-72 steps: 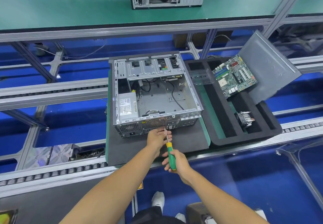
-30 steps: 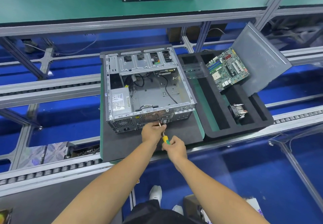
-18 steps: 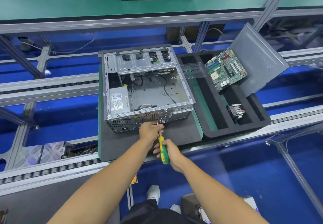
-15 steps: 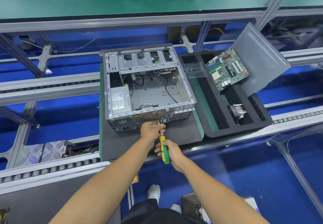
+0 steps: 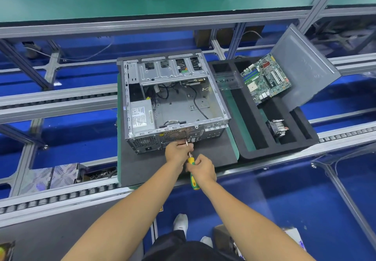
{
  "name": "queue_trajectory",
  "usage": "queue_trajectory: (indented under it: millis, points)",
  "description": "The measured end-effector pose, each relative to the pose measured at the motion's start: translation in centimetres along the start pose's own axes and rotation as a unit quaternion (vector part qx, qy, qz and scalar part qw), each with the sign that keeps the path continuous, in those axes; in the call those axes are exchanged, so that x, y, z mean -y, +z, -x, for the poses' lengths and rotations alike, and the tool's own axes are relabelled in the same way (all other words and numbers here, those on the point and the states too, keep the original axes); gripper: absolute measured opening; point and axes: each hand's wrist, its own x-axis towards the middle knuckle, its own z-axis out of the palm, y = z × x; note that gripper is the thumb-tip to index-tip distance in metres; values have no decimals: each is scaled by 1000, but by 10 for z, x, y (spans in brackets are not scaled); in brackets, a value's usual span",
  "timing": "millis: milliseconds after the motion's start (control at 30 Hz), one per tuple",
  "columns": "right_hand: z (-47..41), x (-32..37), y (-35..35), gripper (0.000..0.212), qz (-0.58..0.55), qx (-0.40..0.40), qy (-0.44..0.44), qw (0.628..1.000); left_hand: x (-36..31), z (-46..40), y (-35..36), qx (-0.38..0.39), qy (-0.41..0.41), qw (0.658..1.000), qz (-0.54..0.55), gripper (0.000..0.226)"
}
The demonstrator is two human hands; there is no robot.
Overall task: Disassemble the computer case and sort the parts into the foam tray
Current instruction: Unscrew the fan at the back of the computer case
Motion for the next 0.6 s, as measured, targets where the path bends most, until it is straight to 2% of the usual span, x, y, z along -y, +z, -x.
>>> queue_trajectory:
  millis: [67, 133, 167, 267, 333, 400, 500, 600]
  points:
    - [0, -1, -2, 30, -83, 63, 1, 995, -2, -2, -1, 14, -7, 1000, 16, 24]
    - [1, -5, -4, 14, -203, 153, 23, 967, -3, -1, -3, 29, -8, 999, 29, 25]
    - [2, -8, -4, 15, -248, 198, 51, 947, -3, -1, -3, 35, -9, 999, 35, 25]
    - [5, -23, -3, 38, -327, 280, 119, 895, -4, -1, -3, 47, -29, 996, 66, 22]
    - [2, -31, 0, 45, -382, 287, 140, 867, -3, -3, -4, 50, -42, 994, 87, 22]
    - [0, -31, -1, 44, -399, 280, 145, 861, -2, -5, -5, 53, -49, 992, 101, 23]
    - [-3, -24, -1, 34, -360, 236, 105, 897, -1, -6, -5, 58, -61, 991, 108, 15]
    - [-1, -22, 1, 25, -332, 178, 65, 924, -3, -5, -4, 61, -66, 988, 122, 20]
